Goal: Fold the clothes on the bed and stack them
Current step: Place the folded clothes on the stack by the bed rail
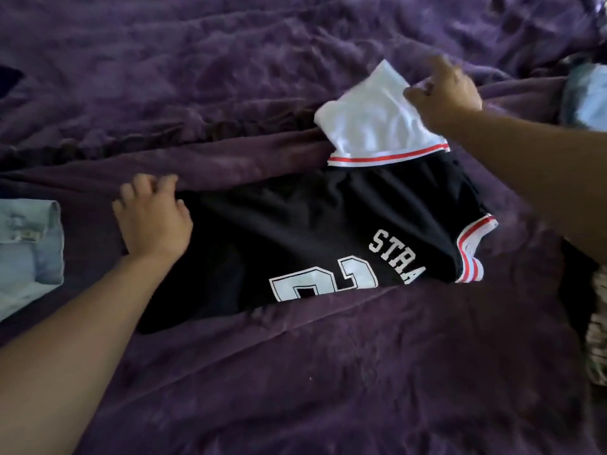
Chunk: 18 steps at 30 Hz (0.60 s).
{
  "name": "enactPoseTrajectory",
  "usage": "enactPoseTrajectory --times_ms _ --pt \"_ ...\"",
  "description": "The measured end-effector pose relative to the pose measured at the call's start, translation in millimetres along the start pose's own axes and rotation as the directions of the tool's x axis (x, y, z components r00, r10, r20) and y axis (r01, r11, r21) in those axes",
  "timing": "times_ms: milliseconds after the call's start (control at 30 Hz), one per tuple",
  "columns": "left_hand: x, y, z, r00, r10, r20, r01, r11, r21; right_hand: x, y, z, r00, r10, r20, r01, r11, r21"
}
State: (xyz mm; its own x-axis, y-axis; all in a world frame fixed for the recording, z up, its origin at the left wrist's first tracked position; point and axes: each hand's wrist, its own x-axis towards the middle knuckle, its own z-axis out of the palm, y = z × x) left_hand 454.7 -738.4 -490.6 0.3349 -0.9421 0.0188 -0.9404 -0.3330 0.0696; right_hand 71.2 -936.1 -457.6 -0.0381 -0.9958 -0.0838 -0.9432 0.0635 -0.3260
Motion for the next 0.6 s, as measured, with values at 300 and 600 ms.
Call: enactPoseTrajectory --times_ms 300,600 --pt "-14.7 93.4 59.5 0.894 0.191 0.406 -0.204 0.979 -0.013 -12.4 74.8 35.0 0.977 0.020 0.211 -0.013 0.999 -0.036" --pt "20.2 143.0 48.2 0.928 0.212 0.305 -0.125 0.952 -0.280 41.9 14.3 20.3 0.857 0.239 0.456 -0.456 0.764 0.457"
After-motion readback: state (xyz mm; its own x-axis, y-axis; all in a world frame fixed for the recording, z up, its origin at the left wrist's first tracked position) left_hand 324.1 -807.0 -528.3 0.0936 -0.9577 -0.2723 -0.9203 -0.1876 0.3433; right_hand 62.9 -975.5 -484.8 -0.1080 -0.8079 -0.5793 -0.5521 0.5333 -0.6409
